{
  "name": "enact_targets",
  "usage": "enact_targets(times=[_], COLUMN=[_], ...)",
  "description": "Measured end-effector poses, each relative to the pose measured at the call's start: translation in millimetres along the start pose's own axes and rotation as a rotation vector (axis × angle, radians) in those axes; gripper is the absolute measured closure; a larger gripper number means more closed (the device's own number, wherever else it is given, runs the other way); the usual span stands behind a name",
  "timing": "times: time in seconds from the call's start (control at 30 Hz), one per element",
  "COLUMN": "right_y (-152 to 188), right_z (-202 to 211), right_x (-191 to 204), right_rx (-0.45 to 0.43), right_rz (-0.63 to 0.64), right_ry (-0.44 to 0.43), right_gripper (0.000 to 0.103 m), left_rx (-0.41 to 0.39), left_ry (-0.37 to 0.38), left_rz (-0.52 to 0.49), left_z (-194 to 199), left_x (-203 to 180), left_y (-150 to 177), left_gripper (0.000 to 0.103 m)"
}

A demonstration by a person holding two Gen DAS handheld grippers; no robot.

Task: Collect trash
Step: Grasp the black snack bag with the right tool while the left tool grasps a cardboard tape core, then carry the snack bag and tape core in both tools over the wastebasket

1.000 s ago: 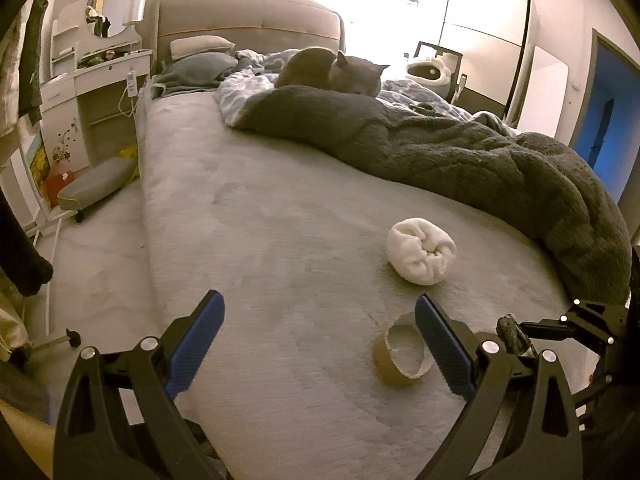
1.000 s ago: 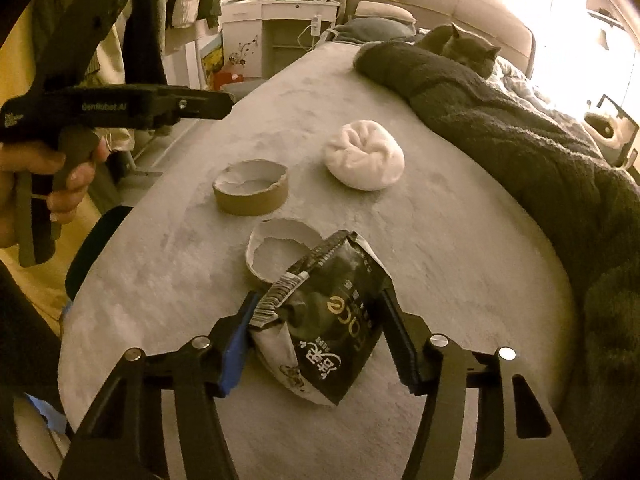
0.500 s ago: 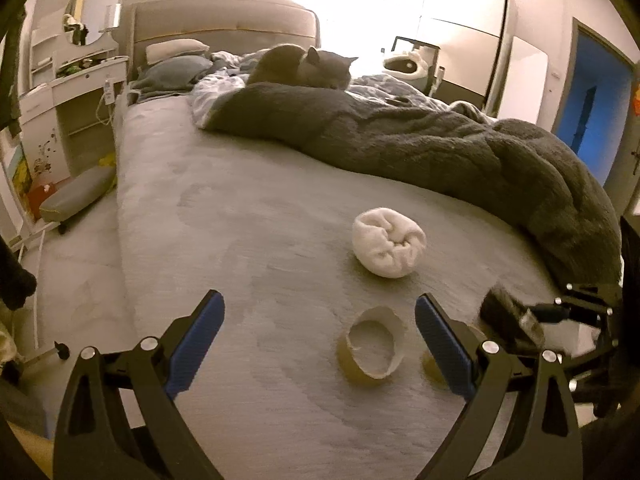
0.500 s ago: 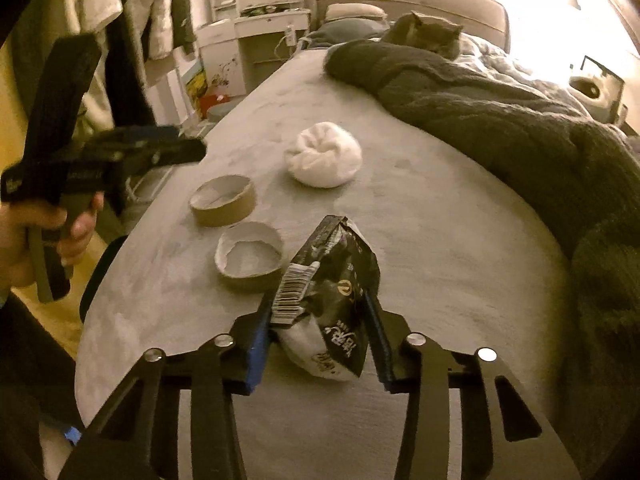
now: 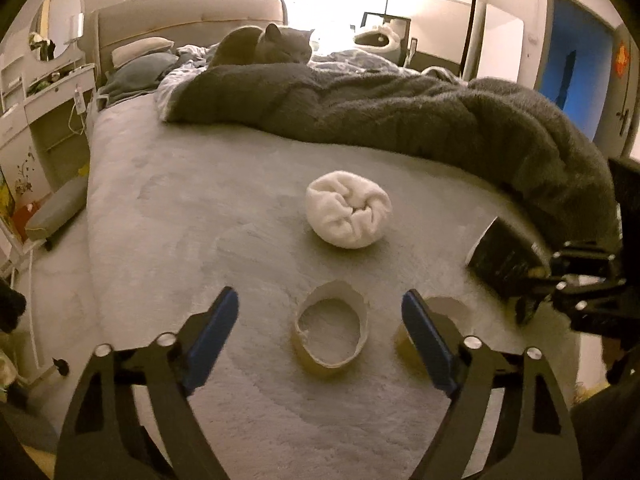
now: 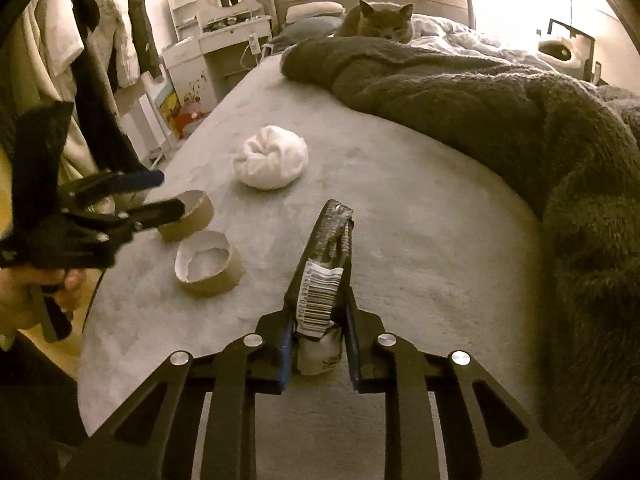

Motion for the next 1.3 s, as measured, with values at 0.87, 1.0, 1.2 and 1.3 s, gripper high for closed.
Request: enact_targets(times=[0.87,1.0,1.2,1.3], right_y=[-25.9,-32.6,-42.3,-47.1], right_z=[14.1,10.4,4.2,0.2], right_x=[23.0,34.2,57.4,69.5], right_rx=[-0.066,-0.067,-0.068,-0.067], right_rz=[-0.003,0.004,0.026,0.036], right_ry=[-0.075,-0.085,-0.104,-0.116], right_gripper=[0.083,0.083,0.083,0.083], left_rx=[0.043,0.044,0.05,0.055], left_ry=[0.04,0.035,0.018,0.007], left_rz=[0.043,0.055,0.07,0.079], left_z=[-5.8,-1.8,5.9,9.7], left_x=[-0.5,8.2,28.2,39.7], left_y=[8.3,10.4,18.3,22.0], left_gripper=[0.059,0.059,0.059,0.059])
Point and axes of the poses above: each gripper's, at about its wrist camera, not at the fingertips, and z roughly against the way its jaws point, x to its left, y to its underside, the point moved 7 cm from there along -z, roughly the way its jaws point
